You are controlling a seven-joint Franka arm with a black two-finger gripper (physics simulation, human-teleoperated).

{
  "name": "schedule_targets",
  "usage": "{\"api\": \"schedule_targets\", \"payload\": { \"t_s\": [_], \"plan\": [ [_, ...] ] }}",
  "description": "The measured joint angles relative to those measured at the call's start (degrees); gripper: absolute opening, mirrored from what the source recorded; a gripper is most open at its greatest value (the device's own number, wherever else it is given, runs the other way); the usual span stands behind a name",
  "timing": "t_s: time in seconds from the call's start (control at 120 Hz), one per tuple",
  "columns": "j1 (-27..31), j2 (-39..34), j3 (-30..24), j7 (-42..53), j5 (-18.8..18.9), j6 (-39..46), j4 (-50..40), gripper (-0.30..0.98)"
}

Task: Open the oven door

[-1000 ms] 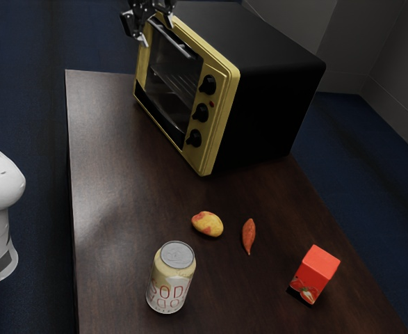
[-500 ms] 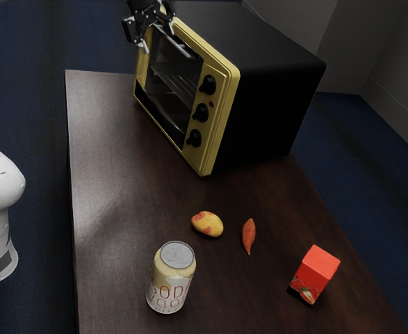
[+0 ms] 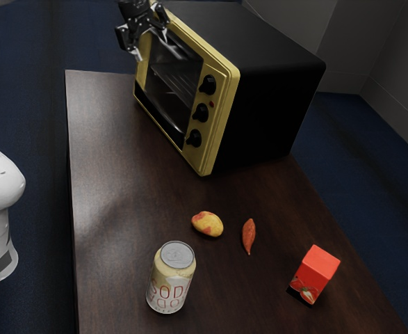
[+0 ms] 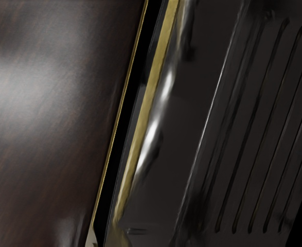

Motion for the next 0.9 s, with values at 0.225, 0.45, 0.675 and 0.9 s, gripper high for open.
{"api": "schedule_targets", "payload": {
  "t_s": [0.225,0.45,0.675,0.9],
  "plan": [
    [0.0,-2.6,0.6,-0.1,0.1,0.0,-2.3,0.68],
    [0.1,-5.0,1.0,-0.1,0.1,0.0,-5.0,0.68],
    [-0.1,-7.3,2.3,-0.1,0.4,0.1,-8.2,0.68],
    [-0.2,-10.0,3.4,-0.2,0.6,0.0,-10.7,0.68]
  ]
}}
